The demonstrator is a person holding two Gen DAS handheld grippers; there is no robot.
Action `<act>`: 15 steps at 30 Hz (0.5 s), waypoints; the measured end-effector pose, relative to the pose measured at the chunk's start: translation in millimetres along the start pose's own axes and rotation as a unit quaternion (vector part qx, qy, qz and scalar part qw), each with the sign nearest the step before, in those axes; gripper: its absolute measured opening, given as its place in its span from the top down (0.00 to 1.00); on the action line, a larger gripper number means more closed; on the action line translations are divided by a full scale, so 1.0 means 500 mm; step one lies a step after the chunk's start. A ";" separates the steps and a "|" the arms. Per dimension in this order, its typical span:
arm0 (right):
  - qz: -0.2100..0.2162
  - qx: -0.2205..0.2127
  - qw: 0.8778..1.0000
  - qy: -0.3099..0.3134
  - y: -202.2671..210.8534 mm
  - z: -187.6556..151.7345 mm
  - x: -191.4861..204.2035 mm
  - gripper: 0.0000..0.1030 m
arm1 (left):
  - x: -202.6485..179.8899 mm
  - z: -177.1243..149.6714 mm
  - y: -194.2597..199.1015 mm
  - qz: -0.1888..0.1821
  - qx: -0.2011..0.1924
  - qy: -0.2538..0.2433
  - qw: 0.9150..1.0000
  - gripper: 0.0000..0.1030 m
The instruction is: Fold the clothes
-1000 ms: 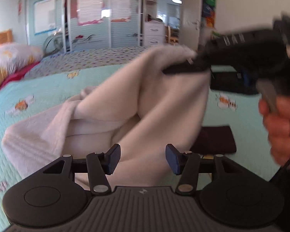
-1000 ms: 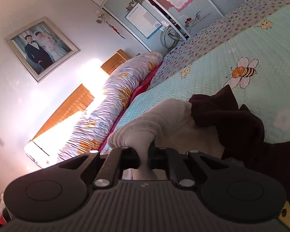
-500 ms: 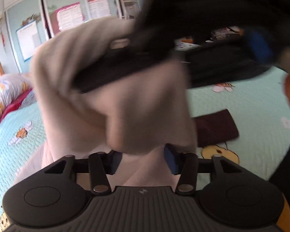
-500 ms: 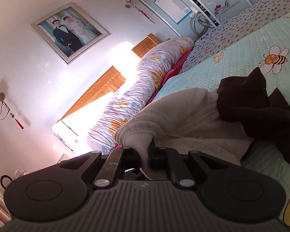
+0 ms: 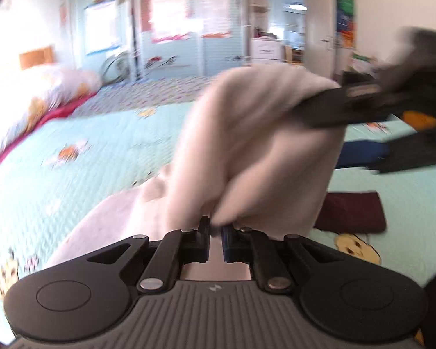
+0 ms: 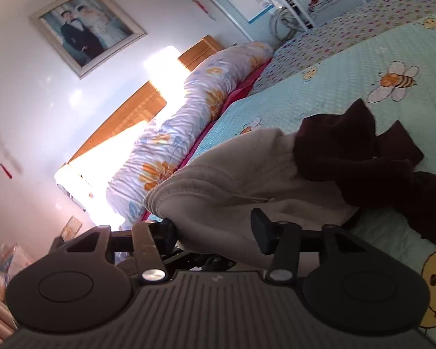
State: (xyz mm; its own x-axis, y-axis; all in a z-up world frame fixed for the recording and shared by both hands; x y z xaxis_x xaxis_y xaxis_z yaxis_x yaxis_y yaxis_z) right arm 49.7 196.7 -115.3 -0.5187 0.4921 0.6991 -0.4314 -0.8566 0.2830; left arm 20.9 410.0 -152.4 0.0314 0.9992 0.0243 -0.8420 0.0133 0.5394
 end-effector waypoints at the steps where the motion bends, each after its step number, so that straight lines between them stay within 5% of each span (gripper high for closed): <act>1: -0.007 -0.008 1.000 -0.006 0.011 0.005 -0.013 0.37 | 0.007 0.001 -0.004 -0.002 0.004 0.005 1.000 0.92; 7: -0.051 -0.059 0.996 -0.040 0.076 0.037 -0.092 0.31 | -0.020 -0.003 -0.005 -0.036 0.011 -0.012 0.999 0.91; 11: -0.123 -0.031 0.991 0.032 0.030 0.051 -0.105 0.27 | -0.048 -0.005 -0.015 -0.072 0.013 -0.021 0.997 0.77; 15: -0.196 0.037 0.969 0.147 -0.077 0.050 -0.127 0.26 | -0.068 -0.029 -0.024 -0.076 0.029 -0.032 0.996 0.68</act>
State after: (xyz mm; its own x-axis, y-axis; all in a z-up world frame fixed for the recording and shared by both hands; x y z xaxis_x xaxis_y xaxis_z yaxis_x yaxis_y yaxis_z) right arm 117.5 194.4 -154.0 -0.5190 0.7949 0.3144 -0.5886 -0.5990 0.5429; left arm 22.0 376.2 -171.8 0.1925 0.9813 -0.0095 -0.7919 0.1610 0.5891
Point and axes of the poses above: each gripper's, at about its wrist camera, not at the fingertips, and y roughly against the way its jaws point, x to its left, z to its top, the point moved 2 cm from there along -y, roughly the way its jaws point, and after that the axes turned 2 degrees about z, right-handed, at the moved point
